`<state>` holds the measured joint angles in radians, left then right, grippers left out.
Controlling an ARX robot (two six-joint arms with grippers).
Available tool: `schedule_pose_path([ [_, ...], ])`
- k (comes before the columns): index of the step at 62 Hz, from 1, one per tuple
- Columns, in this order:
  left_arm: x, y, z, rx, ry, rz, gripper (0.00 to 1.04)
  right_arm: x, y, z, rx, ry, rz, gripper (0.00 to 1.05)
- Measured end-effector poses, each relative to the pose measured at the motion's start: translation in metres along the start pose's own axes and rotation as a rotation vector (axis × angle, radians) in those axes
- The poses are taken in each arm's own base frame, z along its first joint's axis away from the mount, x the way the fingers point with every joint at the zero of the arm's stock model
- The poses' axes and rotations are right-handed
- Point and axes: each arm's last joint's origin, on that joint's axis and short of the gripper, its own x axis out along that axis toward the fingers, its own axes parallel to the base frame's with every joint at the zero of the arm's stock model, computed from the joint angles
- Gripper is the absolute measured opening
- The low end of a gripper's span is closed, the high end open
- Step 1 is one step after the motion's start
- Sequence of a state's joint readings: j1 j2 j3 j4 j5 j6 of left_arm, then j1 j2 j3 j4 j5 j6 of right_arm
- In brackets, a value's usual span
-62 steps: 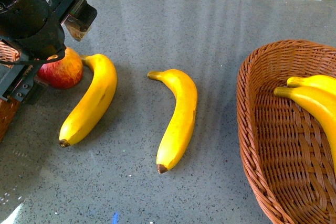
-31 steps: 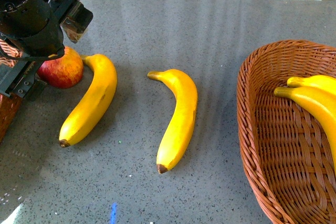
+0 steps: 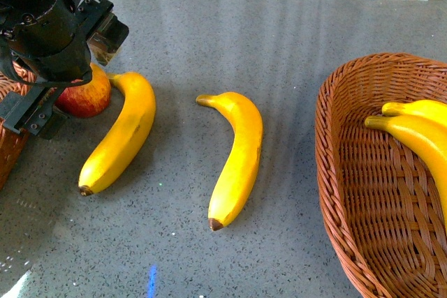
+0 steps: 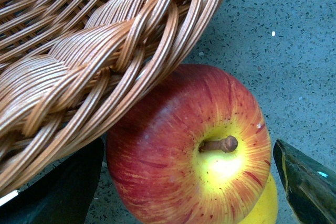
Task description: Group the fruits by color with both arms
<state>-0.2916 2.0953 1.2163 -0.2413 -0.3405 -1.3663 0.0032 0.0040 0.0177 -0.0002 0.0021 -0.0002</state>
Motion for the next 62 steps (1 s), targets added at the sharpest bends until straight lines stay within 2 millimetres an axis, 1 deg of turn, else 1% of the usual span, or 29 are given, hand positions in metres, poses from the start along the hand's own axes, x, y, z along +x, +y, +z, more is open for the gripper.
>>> schedule_pose_path([
  [11,0.0065,-0.0027,0.0004,-0.001,0.0,0.011,0.96,0.0,0.0,0.0,0.0,0.0,0.0,0.96],
  [35,0.0067,-0.0026,0.0005,0.003,-0.002,0.013,0.95,0.0,0.0,0.0,0.0,0.0,0.0,0.96],
  [37,0.0067,-0.0025,0.0005,0.005,-0.001,0.014,0.94,0.0,0.0,0.0,0.0,0.0,0.0,0.96],
  [40,0.0073,-0.0019,0.0006,0.008,0.0,0.019,0.84,0.0,0.0,0.0,0.0,0.0,0.0,0.96],
  [45,0.0075,-0.0021,0.0014,0.008,-0.001,0.02,0.75,0.0,0.0,0.0,0.0,0.0,0.0,0.96],
  [62,0.0064,-0.0027,0.0017,0.02,0.003,0.018,0.72,0.0,0.0,0.0,0.0,0.0,0.0,0.96],
])
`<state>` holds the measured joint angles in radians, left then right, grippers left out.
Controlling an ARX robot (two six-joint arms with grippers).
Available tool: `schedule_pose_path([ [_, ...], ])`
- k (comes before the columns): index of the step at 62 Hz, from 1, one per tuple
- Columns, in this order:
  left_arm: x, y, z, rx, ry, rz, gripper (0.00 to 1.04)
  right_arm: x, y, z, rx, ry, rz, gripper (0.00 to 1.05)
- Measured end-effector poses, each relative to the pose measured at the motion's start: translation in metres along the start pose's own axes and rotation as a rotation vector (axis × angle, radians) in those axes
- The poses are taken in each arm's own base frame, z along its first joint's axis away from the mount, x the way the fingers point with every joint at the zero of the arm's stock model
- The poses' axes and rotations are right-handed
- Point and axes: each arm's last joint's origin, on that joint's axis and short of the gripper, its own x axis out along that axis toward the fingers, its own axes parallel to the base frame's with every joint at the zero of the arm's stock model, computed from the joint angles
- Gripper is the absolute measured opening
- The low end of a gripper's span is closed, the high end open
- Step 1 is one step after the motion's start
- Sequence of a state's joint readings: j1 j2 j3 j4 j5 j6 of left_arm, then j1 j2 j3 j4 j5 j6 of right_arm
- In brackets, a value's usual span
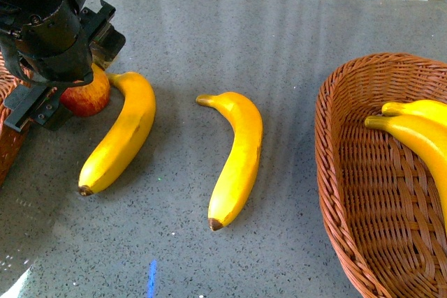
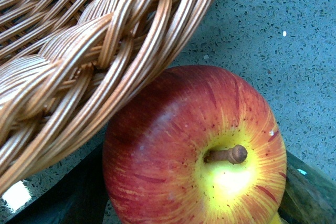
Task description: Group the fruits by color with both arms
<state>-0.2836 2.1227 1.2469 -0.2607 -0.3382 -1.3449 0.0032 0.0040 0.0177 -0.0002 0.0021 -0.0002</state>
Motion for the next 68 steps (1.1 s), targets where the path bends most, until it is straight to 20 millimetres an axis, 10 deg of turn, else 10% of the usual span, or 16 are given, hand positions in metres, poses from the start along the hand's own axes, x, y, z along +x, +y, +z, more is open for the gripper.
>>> schedule_pose_path([
  [30,-0.048,-0.009,-0.006,0.013,0.048,-0.15,0.72,0.0,0.0,0.0,0.0,0.0,0.0,0.96],
  [48,-0.076,0.013,0.042,-0.058,-0.079,-0.185,0.72,0.0,0.0,0.0,0.0,0.0,0.0,0.96],
  [68,-0.063,0.05,0.082,-0.145,-0.147,-0.097,0.72,0.0,0.0,0.0,0.0,0.0,0.0,0.96],
])
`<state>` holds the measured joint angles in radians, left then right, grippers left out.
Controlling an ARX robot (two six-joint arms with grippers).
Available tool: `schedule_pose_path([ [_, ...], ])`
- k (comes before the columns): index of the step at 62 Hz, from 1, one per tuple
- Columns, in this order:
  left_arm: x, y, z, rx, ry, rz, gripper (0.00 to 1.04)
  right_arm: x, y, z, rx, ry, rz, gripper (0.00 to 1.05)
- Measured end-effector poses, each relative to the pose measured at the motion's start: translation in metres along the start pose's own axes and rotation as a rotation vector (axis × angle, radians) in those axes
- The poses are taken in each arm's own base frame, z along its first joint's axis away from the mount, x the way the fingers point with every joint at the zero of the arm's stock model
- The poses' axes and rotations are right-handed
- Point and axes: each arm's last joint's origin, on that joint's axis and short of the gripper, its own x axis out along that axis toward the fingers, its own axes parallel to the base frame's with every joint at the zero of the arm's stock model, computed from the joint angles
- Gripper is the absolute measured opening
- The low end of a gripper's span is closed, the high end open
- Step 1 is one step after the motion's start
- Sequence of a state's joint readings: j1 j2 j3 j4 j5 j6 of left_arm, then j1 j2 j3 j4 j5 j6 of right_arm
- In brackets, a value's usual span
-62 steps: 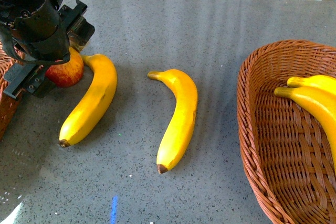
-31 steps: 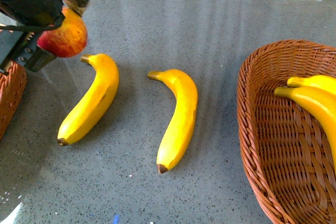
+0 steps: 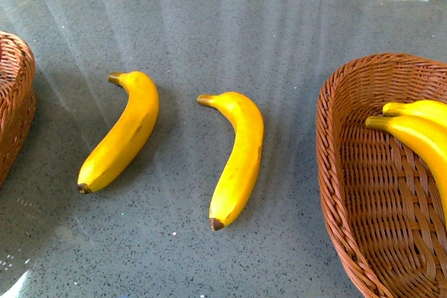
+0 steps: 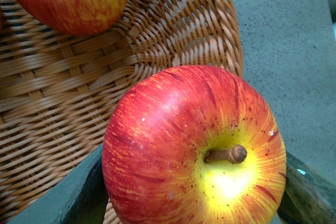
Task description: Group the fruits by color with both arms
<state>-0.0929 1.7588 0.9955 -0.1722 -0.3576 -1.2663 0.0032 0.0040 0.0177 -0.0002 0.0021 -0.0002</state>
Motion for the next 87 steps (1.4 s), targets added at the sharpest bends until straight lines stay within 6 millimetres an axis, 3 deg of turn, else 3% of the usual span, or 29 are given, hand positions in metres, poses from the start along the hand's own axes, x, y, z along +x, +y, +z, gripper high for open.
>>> schedule_pose_path([
  [8,0.007,0.013,0.004,-0.01,-0.009,0.039,0.72,0.0,0.0,0.0,0.0,0.0,0.0,0.96],
  [19,0.006,0.034,-0.007,0.004,0.005,0.088,0.72,0.0,0.0,0.0,0.0,0.0,0.001,0.96],
  [30,0.001,0.036,-0.01,0.005,0.008,0.078,0.97,0.0,0.0,0.0,0.0,0.0,0.0,0.96],
  [47,-0.009,0.035,-0.015,0.009,0.008,0.026,0.96,0.0,0.0,0.0,0.0,0.0,0.0,0.96],
  [67,-0.038,0.029,-0.019,0.038,-0.038,-0.097,0.95,0.0,0.0,0.0,0.0,0.0,0.0,0.96],
  [71,-0.03,0.036,-0.025,0.152,0.001,-0.293,0.86,0.0,0.0,0.0,0.0,0.0,0.001,0.96],
  [76,-0.025,0.065,-0.032,0.435,-0.056,-0.55,0.72,0.0,0.0,0.0,0.0,-0.001,0.0,0.96],
  [82,-0.047,0.079,-0.023,0.715,-0.376,-0.769,0.54,0.0,0.0,0.0,0.0,0.0,0.0,0.96],
  [87,-0.065,0.081,-0.011,0.801,-0.544,-0.811,0.42,0.0,0.0,0.0,0.0,0.0,0.0,0.96],
])
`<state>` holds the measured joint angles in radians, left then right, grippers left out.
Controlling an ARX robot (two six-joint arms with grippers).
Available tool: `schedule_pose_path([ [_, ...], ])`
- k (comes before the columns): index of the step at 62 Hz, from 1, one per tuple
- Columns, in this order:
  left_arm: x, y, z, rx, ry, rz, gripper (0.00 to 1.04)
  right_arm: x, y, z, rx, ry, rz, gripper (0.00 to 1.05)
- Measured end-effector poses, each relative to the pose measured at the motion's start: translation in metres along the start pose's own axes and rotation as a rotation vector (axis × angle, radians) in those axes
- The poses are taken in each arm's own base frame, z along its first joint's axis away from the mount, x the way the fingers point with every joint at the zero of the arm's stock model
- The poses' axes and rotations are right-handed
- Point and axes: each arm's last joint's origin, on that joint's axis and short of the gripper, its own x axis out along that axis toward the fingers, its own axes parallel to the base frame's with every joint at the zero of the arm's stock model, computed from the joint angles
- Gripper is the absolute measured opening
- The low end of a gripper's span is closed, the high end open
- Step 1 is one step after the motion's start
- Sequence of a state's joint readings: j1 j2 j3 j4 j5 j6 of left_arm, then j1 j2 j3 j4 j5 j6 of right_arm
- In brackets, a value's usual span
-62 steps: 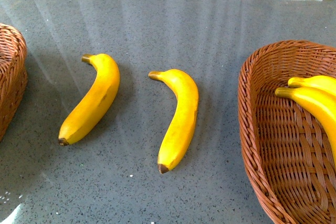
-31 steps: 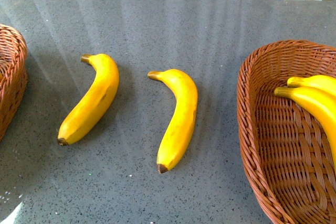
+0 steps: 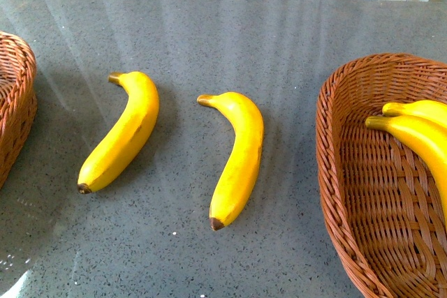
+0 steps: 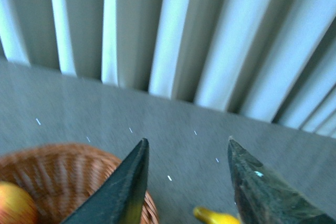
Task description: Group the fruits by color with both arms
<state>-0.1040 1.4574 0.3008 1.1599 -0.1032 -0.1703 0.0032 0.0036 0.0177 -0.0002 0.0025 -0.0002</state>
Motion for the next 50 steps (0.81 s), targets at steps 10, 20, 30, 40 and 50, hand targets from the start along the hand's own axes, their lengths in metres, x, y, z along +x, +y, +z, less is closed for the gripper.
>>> schedule_pose_path([
  [10,-0.03,0.008,-0.004,0.133,0.024,-0.006,0.08,0.0,0.0,0.0,0.0,0.0,0.0,0.96],
  [20,-0.05,0.019,0.0,0.153,0.014,-0.007,0.02,0.0,0.0,0.0,0.0,0.0,0.0,0.96],
  [30,-0.066,0.021,0.0,0.156,0.018,-0.002,0.02,0.0,0.0,0.0,0.0,0.0,0.0,0.96],
  [40,-0.079,0.021,0.001,0.158,0.016,-0.002,0.02,0.0,0.0,0.0,0.0,0.0,0.0,0.96],
  [50,-0.09,0.021,0.002,0.159,0.014,-0.002,0.02,0.0,0.0,0.0,0.0,0.0,0.0,0.96],
])
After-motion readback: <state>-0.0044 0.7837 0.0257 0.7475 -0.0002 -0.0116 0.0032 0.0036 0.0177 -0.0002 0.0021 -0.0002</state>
